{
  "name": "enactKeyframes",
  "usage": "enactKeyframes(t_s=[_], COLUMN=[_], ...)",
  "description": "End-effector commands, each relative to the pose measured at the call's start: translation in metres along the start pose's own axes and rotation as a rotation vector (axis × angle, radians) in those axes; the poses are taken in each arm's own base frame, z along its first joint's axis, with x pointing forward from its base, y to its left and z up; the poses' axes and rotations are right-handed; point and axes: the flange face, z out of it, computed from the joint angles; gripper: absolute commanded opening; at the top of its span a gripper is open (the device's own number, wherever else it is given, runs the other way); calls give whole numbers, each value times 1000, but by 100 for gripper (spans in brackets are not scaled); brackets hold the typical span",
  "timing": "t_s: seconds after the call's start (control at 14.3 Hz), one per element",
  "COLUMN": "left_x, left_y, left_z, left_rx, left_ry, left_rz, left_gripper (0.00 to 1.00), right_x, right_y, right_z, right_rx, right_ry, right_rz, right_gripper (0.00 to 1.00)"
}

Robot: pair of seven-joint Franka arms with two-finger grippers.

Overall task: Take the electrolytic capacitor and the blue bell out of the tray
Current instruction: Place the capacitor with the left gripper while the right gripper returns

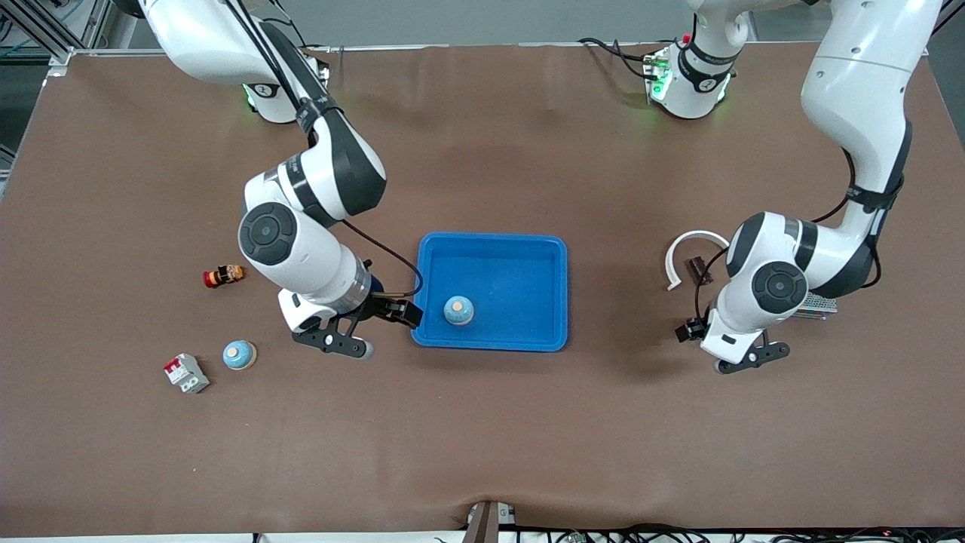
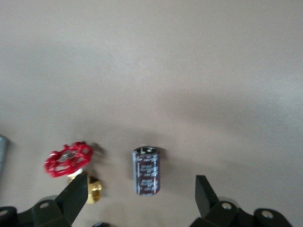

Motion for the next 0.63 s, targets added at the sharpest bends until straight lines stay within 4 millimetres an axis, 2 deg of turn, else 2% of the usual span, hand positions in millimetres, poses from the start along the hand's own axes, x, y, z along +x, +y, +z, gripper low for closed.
enactKeyframes(t_s=[0.0, 0.21, 0.35, 0.56], left_x=[-1, 5, 10, 17], left_y=[-2, -17, -36, -54], left_z=[-40, -68, -83, -112], left_rx=[21, 13, 26, 27], left_ry=[39, 76, 74, 70], left_rz=[43, 85, 99, 126], left_gripper=[100, 100, 100, 100], right_x=[-12, -21, -33, -46], right_y=[-13, -26, -38, -51], right_z=[22, 51, 70, 89], right_rx=[-20, -20, -21, -29], right_ry=[3, 22, 28, 57], right_rz=[28, 15, -4, -4], right_gripper=[100, 100, 100, 100])
